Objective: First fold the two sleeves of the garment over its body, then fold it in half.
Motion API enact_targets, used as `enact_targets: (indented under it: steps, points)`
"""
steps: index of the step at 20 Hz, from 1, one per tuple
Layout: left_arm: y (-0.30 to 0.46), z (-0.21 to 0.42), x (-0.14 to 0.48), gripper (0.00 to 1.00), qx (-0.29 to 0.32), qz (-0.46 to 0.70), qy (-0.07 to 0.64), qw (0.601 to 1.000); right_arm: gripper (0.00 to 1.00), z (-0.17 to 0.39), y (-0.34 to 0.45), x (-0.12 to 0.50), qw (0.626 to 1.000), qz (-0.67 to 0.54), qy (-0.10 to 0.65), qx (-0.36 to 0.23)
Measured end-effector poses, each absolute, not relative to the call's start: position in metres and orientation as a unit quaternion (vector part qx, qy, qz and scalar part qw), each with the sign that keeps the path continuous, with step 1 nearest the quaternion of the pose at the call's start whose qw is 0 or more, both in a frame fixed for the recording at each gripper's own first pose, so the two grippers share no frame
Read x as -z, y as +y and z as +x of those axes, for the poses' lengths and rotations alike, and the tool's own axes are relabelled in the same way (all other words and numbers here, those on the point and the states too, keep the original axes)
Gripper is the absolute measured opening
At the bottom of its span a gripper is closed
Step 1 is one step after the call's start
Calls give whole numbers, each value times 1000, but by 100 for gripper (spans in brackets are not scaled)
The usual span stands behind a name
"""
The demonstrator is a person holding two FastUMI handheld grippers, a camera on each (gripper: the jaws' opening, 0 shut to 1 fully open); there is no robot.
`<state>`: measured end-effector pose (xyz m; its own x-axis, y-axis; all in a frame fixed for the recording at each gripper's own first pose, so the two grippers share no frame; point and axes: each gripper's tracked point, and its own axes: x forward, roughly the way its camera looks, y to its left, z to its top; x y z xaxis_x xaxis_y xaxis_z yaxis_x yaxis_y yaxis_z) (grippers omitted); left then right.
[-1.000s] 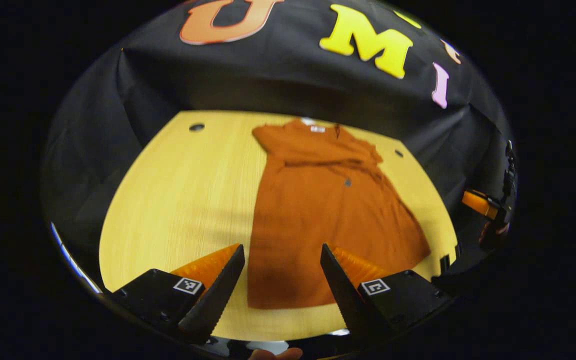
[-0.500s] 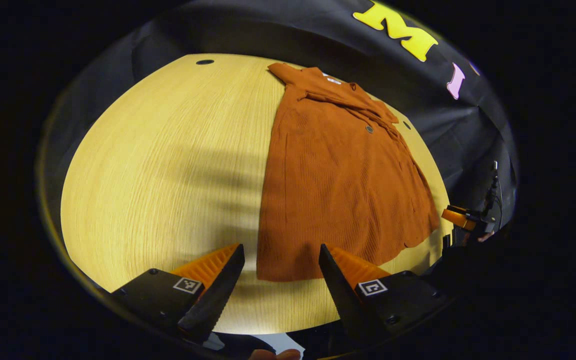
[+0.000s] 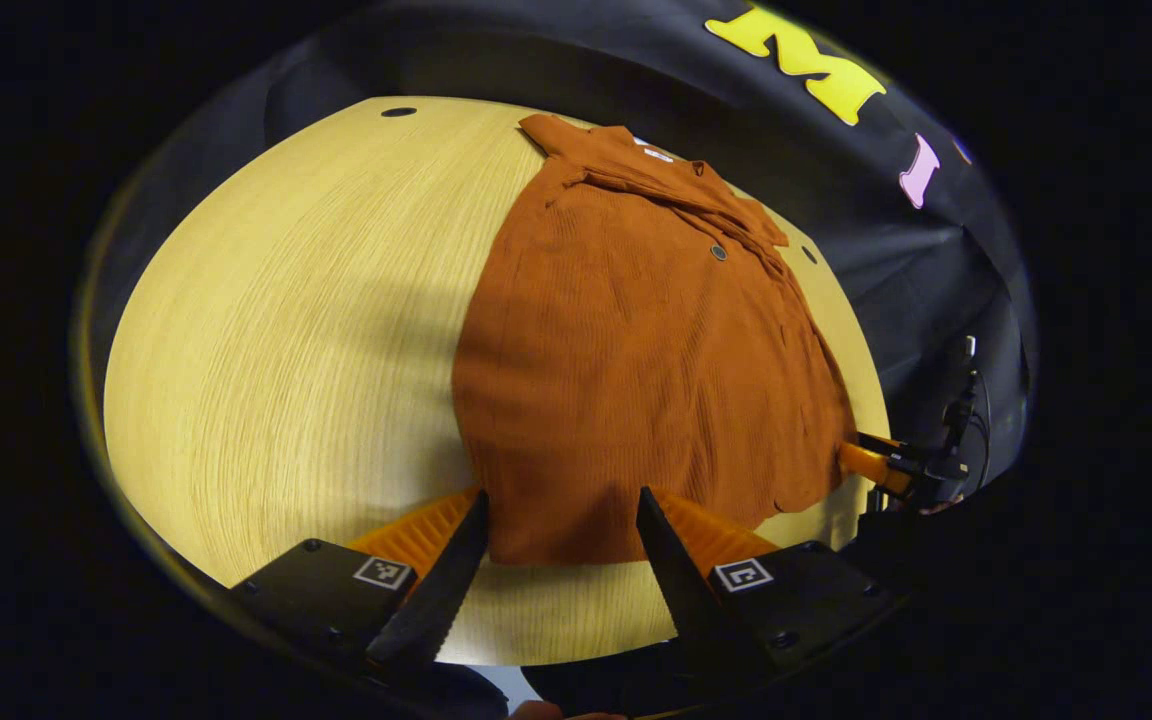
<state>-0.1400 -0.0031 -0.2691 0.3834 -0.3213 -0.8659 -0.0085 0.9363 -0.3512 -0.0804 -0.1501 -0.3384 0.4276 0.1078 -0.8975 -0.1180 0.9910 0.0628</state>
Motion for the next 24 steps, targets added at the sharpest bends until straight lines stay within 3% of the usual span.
enact_targets:
  steps: [2, 3, 4, 5, 7, 9, 11, 12, 18, 24]
  points:
    - [-4, -139, 274, 86, 94, -148, 551, 816, 57, -78, -141, 337, 845, 4, 529, -77]
    - [-3, -138, 275, 76, 92, -149, 552, 815, 41, -77, -139, 337, 845, 16, 528, -78]
    - [-5, -136, 278, 81, 90, -155, 556, 812, 23, -74, -138, 339, 844, 32, 531, -73]
    - [-6, -138, 279, 57, 87, -166, 560, 807, 13, -74, -139, 338, 843, 46, 531, -69]
    - [-8, -135, 280, 21, 77, -196, 556, 804, 12, -72, -137, 339, 840, 55, 535, -73]
    - [-13, -135, 279, 11, 70, -224, 554, 799, 12, -71, -136, 340, 839, 43, 536, -80]
    - [-14, -136, 280, 8, 66, -219, 555, 800, 12, -71, -134, 338, 840, 24, 535, -86]
    - [-19, -137, 277, 7, 75, -212, 554, 802, 1, -71, -136, 336, 839, 22, 536, -87]
    - [-31, -108, 215, 4, 130, -177, 497, 840, 1, -50, -138, 282, 860, 71, 495, -97]
    - [-34, -111, 192, 4, 149, -154, 478, 852, 1, -39, -135, 250, 872, 85, 469, -109]
